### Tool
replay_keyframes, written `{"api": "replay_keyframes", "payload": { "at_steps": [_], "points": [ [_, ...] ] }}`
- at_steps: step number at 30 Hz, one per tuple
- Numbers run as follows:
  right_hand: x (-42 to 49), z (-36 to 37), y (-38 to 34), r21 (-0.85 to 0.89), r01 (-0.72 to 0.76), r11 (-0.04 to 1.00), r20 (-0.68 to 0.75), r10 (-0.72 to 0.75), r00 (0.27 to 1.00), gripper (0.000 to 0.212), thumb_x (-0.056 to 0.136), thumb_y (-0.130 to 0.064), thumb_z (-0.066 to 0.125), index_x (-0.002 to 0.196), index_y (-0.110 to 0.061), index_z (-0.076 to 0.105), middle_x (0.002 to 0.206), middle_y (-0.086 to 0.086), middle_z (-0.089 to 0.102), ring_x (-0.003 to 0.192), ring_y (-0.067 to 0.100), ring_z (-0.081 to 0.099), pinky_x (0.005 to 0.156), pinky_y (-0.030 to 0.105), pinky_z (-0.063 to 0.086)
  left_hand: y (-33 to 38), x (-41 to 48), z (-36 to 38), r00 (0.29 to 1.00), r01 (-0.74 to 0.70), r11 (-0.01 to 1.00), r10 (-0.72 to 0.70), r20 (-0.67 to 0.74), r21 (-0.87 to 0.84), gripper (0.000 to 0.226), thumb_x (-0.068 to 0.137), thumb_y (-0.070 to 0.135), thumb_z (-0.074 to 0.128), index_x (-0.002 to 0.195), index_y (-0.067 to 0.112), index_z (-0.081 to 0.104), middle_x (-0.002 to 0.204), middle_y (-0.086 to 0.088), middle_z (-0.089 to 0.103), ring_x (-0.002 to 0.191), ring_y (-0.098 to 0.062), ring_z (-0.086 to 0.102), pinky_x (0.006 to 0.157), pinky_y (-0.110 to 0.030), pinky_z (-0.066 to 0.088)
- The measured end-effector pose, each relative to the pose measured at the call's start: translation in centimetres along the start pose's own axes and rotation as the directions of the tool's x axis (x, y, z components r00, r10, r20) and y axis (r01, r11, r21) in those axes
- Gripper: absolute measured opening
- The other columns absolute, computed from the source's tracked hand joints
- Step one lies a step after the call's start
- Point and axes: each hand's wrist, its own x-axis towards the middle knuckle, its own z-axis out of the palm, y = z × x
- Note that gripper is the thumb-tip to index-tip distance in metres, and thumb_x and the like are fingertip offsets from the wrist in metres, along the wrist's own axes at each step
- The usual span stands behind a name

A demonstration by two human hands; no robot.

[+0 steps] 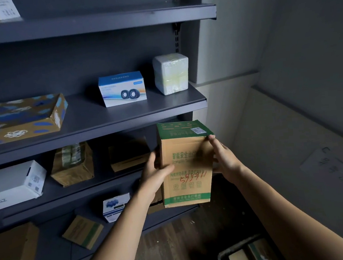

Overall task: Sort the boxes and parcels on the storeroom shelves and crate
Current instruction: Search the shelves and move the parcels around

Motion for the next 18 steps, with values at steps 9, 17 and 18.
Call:
{"api": "replay_keyframes", "payload": {
  "at_steps": [9, 17, 18],
  "points": [
    [0.7, 2.9, 2.6, -0.246, 0.109, 0.963, -0.083, -0.133, 0.988, 0.042, 0.081, -0.018, 0.070, 0.121, -0.019, 0.056, 0.112, 0.003, 0.068, 0.098, 0.017, 0.066, 0.088, 0.038, 0.055, -1.9, 2.0, -1.7, 0.996, 0.024, 0.998, -0.029, -0.088, -0.050, 0.062, 0.097, 0.032, 0.055, 0.151, 0.017, 0.028, 0.147, -0.006, 0.042, 0.133, -0.024, 0.043, 0.099, -0.034, 0.036],
    [2.0, 3.1, 4.4, -0.151, 0.046, 0.987, -0.042, -0.053, 0.998, 0.068, 0.085, -0.018, 0.072, 0.144, -0.028, 0.040, 0.119, 0.000, 0.066, 0.108, 0.018, 0.065, 0.096, 0.042, 0.053, -3.8, 4.3, -1.8, 0.994, 0.075, 0.996, -0.078, -0.078, -0.041, 0.036, 0.089, 0.025, 0.067, 0.121, 0.010, 0.060, 0.124, -0.006, 0.064, 0.110, -0.022, 0.059, 0.092, -0.033, 0.046],
    [2.4, 3.1, 4.4, -0.170, 0.012, 0.985, -0.091, -0.028, 0.995, 0.064, 0.085, -0.021, 0.073, 0.141, -0.021, 0.042, 0.118, 0.001, 0.065, 0.106, 0.019, 0.065, 0.094, 0.041, 0.054, -4.0, 4.5, -1.6, 0.997, 0.069, 0.997, -0.070, -0.035, -0.020, 0.045, 0.089, 0.023, 0.066, 0.132, 0.013, 0.055, 0.130, -0.001, 0.060, 0.115, -0.020, 0.057, 0.095, -0.033, 0.044]
  ]
}}
